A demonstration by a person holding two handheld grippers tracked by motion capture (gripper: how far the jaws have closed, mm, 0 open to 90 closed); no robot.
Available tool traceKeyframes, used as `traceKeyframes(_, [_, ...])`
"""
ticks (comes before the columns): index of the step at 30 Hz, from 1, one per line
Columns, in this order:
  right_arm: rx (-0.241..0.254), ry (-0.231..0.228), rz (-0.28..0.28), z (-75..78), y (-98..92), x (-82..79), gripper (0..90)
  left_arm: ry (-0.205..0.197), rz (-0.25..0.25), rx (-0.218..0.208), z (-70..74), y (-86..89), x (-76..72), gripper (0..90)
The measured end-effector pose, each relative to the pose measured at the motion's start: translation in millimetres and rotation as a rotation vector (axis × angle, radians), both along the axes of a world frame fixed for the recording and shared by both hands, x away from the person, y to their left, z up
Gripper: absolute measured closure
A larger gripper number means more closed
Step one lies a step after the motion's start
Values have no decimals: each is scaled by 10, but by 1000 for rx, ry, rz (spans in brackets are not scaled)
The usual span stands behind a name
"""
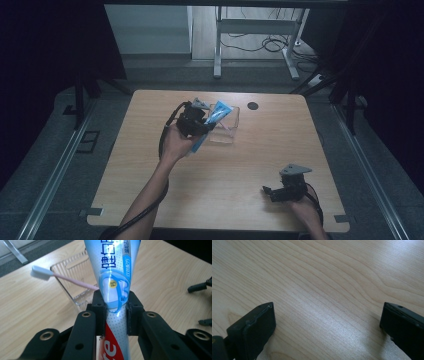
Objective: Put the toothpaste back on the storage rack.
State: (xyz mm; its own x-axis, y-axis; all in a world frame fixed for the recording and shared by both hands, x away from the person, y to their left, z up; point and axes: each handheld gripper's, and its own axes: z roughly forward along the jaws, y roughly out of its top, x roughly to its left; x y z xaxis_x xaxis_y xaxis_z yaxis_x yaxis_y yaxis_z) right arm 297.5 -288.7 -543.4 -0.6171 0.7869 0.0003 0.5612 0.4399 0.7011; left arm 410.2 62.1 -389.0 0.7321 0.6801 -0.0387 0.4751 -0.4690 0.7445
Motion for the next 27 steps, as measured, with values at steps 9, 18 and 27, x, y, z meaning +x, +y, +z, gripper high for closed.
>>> traceKeyframes(9, [0,1,-1,0,0,0,0,-26,8,-13,38,-75,144,740])
traceKeyframes(18, [0,1,0,0,0,0,0,-53,16,-43,83,-163,294,740])
traceKeyframes(27, [-1,0,0,-1,0,0,0,-71,24,-62,104,-253,454,740])
